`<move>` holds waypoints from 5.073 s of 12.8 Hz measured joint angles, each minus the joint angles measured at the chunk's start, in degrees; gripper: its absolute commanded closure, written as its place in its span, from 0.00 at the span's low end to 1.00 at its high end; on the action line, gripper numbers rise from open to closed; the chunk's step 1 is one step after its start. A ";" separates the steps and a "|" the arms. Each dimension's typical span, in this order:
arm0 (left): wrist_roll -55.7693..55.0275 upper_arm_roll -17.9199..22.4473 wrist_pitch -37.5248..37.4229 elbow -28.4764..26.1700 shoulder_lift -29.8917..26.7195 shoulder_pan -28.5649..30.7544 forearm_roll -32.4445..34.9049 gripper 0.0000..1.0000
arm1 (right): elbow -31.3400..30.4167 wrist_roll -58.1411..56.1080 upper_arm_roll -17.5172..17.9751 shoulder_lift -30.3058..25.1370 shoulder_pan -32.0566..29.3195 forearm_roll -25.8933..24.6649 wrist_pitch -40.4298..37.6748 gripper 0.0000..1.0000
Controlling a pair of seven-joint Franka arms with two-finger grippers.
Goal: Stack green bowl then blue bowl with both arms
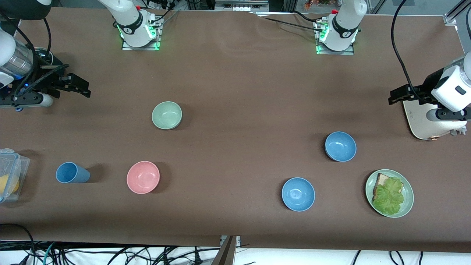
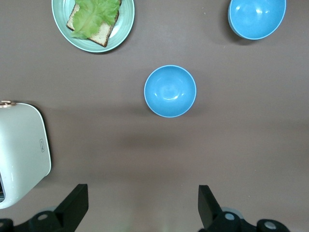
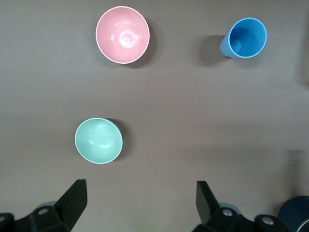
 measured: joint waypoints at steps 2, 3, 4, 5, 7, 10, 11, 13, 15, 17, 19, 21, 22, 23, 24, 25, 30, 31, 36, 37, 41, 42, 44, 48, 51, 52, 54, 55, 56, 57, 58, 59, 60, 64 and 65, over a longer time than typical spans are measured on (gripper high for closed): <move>0.00 0.00 0.00 0.00 0.00 0.00 0.00 0.00 | 0.00 0.00 0.04 0.00 0.00 -0.23 -0.46 0.00; 0.00 0.00 0.00 0.00 0.00 0.00 0.00 0.00 | 0.00 0.00 0.07 0.00 0.00 -0.30 -0.59 0.00; 0.00 0.00 0.00 0.00 0.00 0.00 0.00 0.00 | 0.00 0.00 0.11 0.00 0.00 -0.33 -0.63 0.00; 0.00 0.00 0.00 0.00 0.00 0.00 0.00 0.00 | 0.00 0.00 0.14 0.00 0.00 -0.35 -0.65 0.00; 0.00 0.00 0.00 0.00 0.00 0.00 0.00 0.00 | 0.02 -0.13 0.14 0.00 0.00 -0.36 -0.66 0.00; 0.00 0.00 0.00 0.00 0.00 0.00 0.00 0.00 | 0.03 -1.15 0.14 0.00 0.00 -0.37 -0.74 0.00; 0.00 0.00 0.00 0.00 0.00 0.00 0.00 0.00 | 0.05 -1.27 0.14 0.00 0.00 -0.37 -0.86 0.00; 0.00 0.00 0.00 0.00 0.00 0.01 0.00 0.00 | 0.15 -1.35 0.14 -0.01 0.00 -0.37 -1.31 0.00; 0.00 0.00 0.00 0.00 0.00 0.02 0.00 0.00 | 0.18 -1.37 0.14 -0.01 0.00 -0.37 -1.49 0.00; 0.00 0.00 0.00 0.00 0.00 0.02 0.00 0.00 | 0.20 -1.37 0.14 -0.01 0.00 -0.37 -1.52 0.00; 0.00 0.00 0.00 0.00 0.00 0.02 0.00 0.00 | 0.21 -1.38 0.14 -0.01 0.00 -0.37 -1.54 0.00; 0.00 0.00 0.00 0.00 0.00 0.02 0.00 0.00 | 0.22 -1.38 0.14 -0.01 0.00 -0.37 -1.57 0.00; 0.00 0.00 0.00 0.00 0.00 0.02 0.00 0.00 | 0.22 -1.38 0.14 -0.01 0.00 -0.38 -1.57 0.00; 0.00 0.00 0.00 0.00 0.00 0.02 0.00 0.00 | 0.22 -1.38 0.14 -0.01 0.00 -0.38 -1.58 0.00; 0.00 0.00 0.00 0.00 0.00 0.02 0.00 0.00 | 0.22 -1.38 0.14 -0.01 0.00 -0.38 -1.58 0.00; 0.00 0.00 0.00 0.00 0.00 0.02 0.00 0.00 | 0.22 -1.38 0.14 -0.01 0.00 -0.38 -1.59 0.00; 0.00 0.00 0.00 0.00 0.00 0.02 0.00 0.00 | 0.22 -1.38 0.14 -0.01 0.00 -0.38 -1.64 0.00; 0.00 0.00 0.00 0.00 0.00 0.02 0.00 0.00 | 0.22 -1.38 0.14 -0.01 0.00 -0.38 -1.66 0.00; 0.00 0.00 0.05 0.00 0.00 0.02 0.00 0.00 | 0.22 -1.38 0.14 -0.01 0.00 -0.38 -1.73 0.00; 0.00 0.00 0.10 0.00 0.00 0.02 0.00 0.00 | 0.22 -1.38 0.14 -0.01 0.00 -0.38 -1.74 0.00; 0.00 0.00 0.23 0.00 0.06 0.02 0.00 0.00 | 0.22 -1.38 0.14 -0.01 0.00 -0.39 -1.78 0.00; 0.00 0.00 0.25 0.00 0.07 0.02 0.00 0.00 | 0.22 -1.38 0.14 -0.01 0.00 -0.39 -1.80 0.00; 0.00 0.00 0.28 0.00 0.07 0.02 0.00 0.00 | 0.21 -1.38 0.14 0.00 0.00 -0.39 -1.87 0.00; 0.00 0.00 0.29 0.00 0.07 0.02 0.00 0.00 | -1.10 -1.37 0.20 0.09 0.00 -0.39 -1.72 0.00; 0.00 0.00 0.31 0.00 0.07 0.02 0.00 0.00 | -4.78 -1.30 0.46 0.14 0.00 -0.38 1.18 0.00; 0.00 0.00 0.31 0.00 0.07 0.02 0.00 0.00 | -6.52 -1.28 0.54 0.16 0.00 -0.34 2.86 0.00; 0.00 0.00 0.32 0.00 0.08 0.02 0.00 0.00 | -11.25 -1.26 0.72 0.19 0.01 0.41 7.69 0.00; 0.00 0.00 0.33 0.01 0.08 0.02 0.00 0.00 | -14.27 -1.26 0.85 0.20 0.06 0.75 11.09 0.00; 0.00 0.00 0.33 0.01 0.08 0.02 0.00 0.00 | -17.43 -1.26 1.14 0.23 0.23 0.86 14.87 0.00; 0.00 0.00 0.33 0.00 0.09 0.02 0.00 0.00 | -20.77 -1.26 1.65 0.27 0.47 0.89 19.03 0.00; 0.00 0.00 0.34 0.00 0.09 0.02 0.00 0.00 | -24.00 -0.99 2.42 0.33 0.65 0.92 23.28 0.00; 0.00 0.00 0.34 0.00 0.10 0.02 0.00 0.00 | -27.43 -0.37 3.38 0.39 0.75 0.95 27.99 0.00; 0.00 0.00 0.34 0.00 0.10 0.02 0.00 0.00 | -30.95 0.62 4.48 0.47 0.81 0.97 33.12 0.00; 0.00 0.00 0.35 0.00 0.10 0.02 0.00 0.00 | -41.73 5.88 9.12 2.99 1.32 1.01 49.21 0.00; 0.00 0.00 0.35 0.00 0.10 0.02 0.00 0.00 | -42.90 5.96 9.32 4.05 1.41 1.01 51.05 0.00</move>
